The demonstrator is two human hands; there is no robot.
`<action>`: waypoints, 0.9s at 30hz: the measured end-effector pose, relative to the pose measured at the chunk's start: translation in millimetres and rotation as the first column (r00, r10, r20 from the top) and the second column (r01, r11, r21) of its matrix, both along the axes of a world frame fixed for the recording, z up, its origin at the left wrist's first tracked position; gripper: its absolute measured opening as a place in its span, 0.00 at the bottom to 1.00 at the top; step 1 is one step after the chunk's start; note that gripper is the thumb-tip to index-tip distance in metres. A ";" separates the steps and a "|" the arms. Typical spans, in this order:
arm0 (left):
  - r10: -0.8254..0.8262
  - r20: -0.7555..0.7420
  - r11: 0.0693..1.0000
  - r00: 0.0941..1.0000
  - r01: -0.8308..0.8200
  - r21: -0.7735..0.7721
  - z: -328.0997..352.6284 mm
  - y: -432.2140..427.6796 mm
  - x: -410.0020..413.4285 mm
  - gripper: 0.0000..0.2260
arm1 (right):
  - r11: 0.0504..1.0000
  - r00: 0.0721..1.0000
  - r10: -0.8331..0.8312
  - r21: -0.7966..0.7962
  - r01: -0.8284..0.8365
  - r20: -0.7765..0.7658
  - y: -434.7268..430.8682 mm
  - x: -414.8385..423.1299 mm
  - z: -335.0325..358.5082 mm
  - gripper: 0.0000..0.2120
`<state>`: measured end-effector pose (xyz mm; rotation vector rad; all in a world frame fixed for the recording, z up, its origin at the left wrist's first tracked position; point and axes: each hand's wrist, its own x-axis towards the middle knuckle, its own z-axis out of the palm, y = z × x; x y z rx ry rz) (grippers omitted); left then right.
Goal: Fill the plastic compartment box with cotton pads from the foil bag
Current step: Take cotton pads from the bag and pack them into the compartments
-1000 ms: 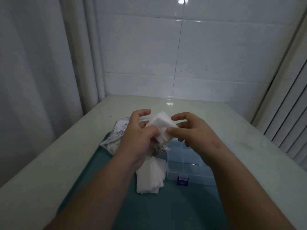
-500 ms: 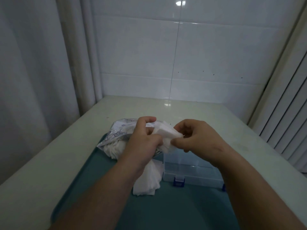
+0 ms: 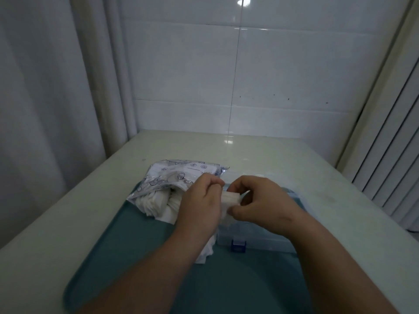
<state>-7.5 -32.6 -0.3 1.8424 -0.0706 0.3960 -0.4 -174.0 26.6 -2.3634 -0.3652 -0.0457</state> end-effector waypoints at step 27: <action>0.049 -0.017 0.995 0.999 -0.050 -0.089 -1.8 -3.2 0.3 0.13 | 0.991 0.998 -0.025 0.133 0.031 -0.053 -3.1 0.3 0.7 0.18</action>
